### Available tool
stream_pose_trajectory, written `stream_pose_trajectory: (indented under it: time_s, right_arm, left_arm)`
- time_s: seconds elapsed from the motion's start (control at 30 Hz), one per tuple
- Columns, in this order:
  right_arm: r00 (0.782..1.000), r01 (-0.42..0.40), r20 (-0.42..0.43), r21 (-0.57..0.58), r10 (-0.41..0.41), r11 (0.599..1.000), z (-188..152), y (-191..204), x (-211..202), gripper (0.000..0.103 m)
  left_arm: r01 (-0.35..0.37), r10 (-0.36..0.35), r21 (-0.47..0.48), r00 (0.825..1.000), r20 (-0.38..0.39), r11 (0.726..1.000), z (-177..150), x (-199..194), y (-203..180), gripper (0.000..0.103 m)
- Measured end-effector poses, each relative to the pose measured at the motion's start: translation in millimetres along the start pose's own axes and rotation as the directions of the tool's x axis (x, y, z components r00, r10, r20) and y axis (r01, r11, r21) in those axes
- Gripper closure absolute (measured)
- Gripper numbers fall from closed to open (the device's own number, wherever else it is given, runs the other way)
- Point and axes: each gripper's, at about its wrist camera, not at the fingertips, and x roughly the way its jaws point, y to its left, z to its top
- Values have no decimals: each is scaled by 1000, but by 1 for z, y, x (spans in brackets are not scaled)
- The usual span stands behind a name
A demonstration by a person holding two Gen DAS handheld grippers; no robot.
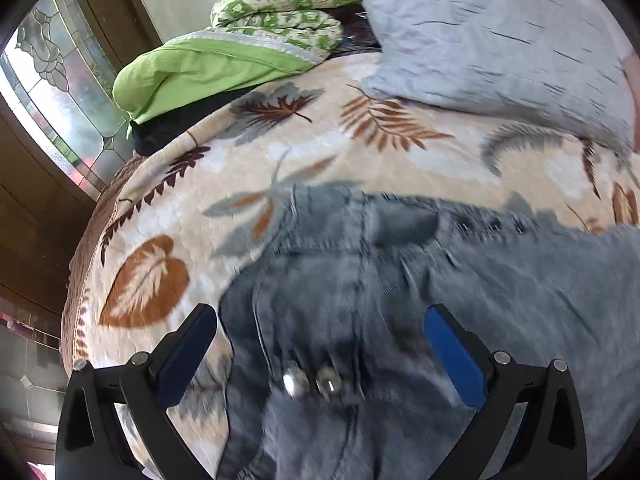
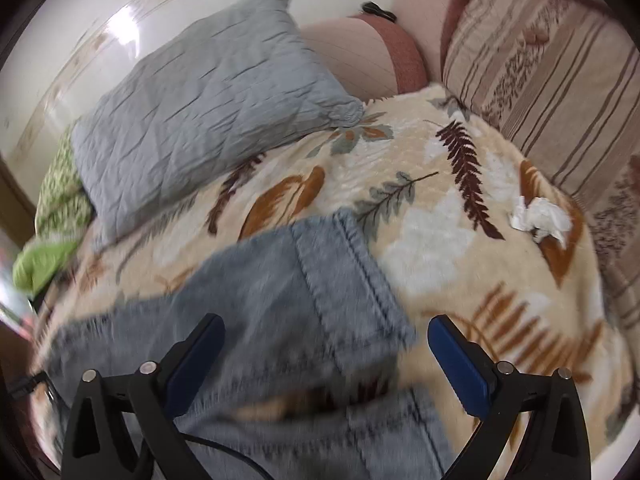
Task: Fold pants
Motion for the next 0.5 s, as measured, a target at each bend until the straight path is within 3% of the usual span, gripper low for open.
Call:
stream_pose_trajectory:
  time_s: [0.07,0.17,0.4,0.47,0.5]
  right_arm:
    - [1000,-22,5,23,22,999,20,-7,19,1]
    - [1000,19,-6,-15,-19,1000,40,-7,46,2]
    - [996,-3,-94,51,7,999,66,-21,115,14]
    - [993,8,-122,60,-1,998,70,-22,128,17]
    - [990,6,-141,60,2,998,71,-22,135,21]
  left_arm:
    - [1,-1,-14,1000,-30,1000,18,15,5,0]
    - [33,-35,-24,994,-99,999,40,37,10,0]
    - [37,-50,-80,985,-167,996,79,77,28,0]
    - [47,-67,-109,980,-186,993,84,89,33,4]
    - [47,-70,-121,978,-197,991,85,95,34,12]
